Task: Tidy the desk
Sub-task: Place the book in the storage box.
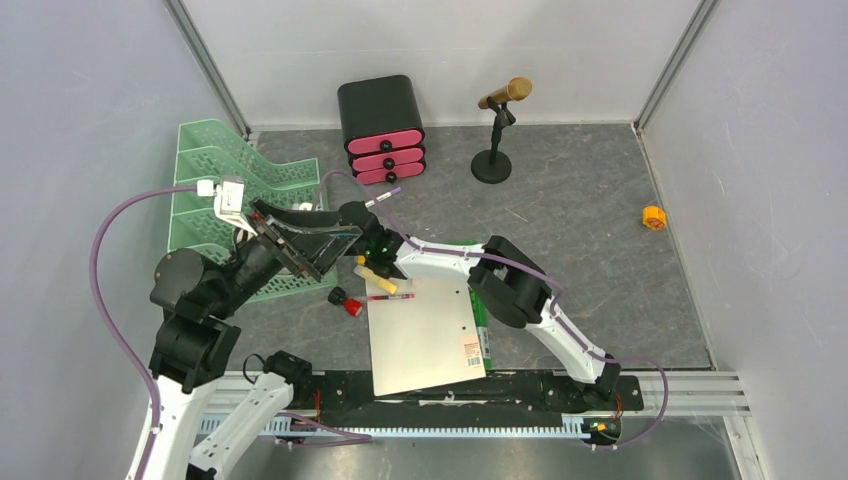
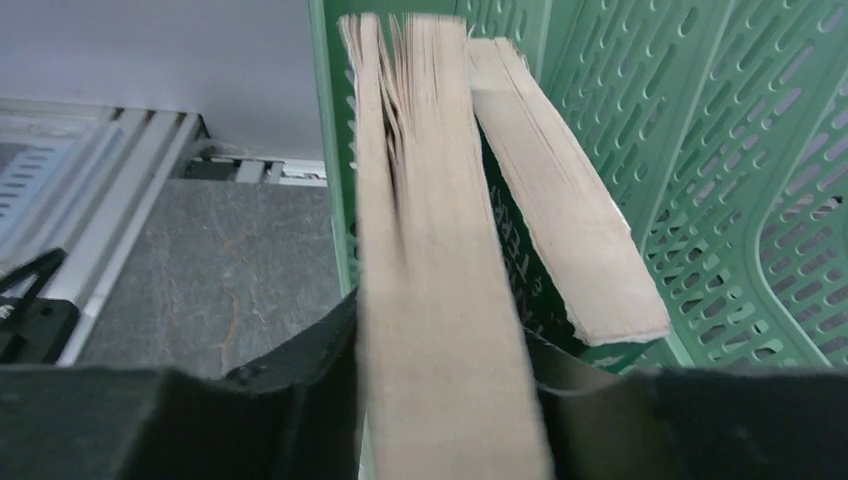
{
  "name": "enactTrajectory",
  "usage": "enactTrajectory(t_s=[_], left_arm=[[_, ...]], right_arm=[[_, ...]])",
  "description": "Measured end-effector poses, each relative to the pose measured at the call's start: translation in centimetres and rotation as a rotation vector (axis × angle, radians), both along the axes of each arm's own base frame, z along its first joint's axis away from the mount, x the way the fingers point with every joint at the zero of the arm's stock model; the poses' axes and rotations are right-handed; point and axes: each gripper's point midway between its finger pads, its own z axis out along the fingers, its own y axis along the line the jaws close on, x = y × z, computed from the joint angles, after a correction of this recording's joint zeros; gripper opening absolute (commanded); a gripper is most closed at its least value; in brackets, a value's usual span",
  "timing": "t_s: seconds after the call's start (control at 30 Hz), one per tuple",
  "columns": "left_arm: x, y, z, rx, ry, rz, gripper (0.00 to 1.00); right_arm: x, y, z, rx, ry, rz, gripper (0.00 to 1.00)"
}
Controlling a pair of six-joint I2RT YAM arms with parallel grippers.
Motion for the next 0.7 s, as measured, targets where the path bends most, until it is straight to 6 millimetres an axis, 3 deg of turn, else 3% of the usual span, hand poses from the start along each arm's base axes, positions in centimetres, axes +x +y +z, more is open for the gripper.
enactTrajectory(t_s=[0.07,0.27,0.47,0.57,0.7], left_arm=[[0.0,-0.1,0.0,-0.001,0.004,-0.009,1.00],[0.3,-0.3,-0.2,-0.001,0.020,-0.014,1.00],[0.4,-0.3,-0.2,-0.001,0.021,-0.011,1.00],[0.5,-0.3,-0.1,-0.011,0.018,-0.005,1.00],[0.7,-0.2,0.7,-0.051,0.014,0.006,1.00]], right_arm=[[0.2,-0.2,-0.6,-0.020,0.029,-0.008,0.68],[0.6,-0.6,-1.7,-0.056,0.071,-0.023,0.93],[-0.2,-2.1,-3.0,-0.084,0.114,-0.047,0.98],[0.2,-4.1,-3.4,-0.086,0.149,-0.095,0.98],[1.3,-7.1,-2.2,-0.047,0.189,-0.169,0.98]])
